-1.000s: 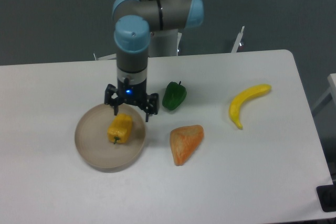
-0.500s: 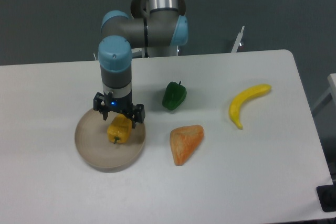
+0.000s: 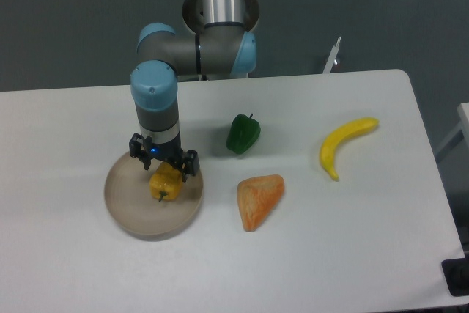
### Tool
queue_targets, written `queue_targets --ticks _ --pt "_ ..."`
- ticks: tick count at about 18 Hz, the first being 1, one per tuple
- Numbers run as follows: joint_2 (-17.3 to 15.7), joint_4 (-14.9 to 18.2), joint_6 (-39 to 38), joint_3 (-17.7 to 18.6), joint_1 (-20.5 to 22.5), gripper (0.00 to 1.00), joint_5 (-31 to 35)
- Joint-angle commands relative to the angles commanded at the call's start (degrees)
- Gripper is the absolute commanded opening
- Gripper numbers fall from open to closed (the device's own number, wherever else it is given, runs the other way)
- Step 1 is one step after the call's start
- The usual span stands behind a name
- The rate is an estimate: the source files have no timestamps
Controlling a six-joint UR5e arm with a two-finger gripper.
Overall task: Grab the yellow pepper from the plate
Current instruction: 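Lift the yellow pepper off the plate and carry it sideways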
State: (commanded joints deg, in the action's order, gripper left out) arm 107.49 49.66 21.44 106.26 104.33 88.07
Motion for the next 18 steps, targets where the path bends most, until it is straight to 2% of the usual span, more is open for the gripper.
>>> queue_targets --ticks 1,2,3,7,10,13,18 --pt "0.0 0.0 0.3 -0.2 0.0 0.42 0.0" --pt "-0.1 0.0 0.7 -0.3 0.0 0.36 0.0" --pt "-0.2 0.0 0.7 -0.5 0.0 0.35 0.3" --pt "-0.6 0.0 0.8 -0.8 0.1 0.33 0.4" --pt "-0.9 0.2 0.8 -3.4 0.6 0.33 1.1" --pt "-1.9 0.7 1.8 -5.4 3.1 0.33 1.5" --pt "-5.4 1.4 16.5 -5.4 11.5 0.33 1.8"
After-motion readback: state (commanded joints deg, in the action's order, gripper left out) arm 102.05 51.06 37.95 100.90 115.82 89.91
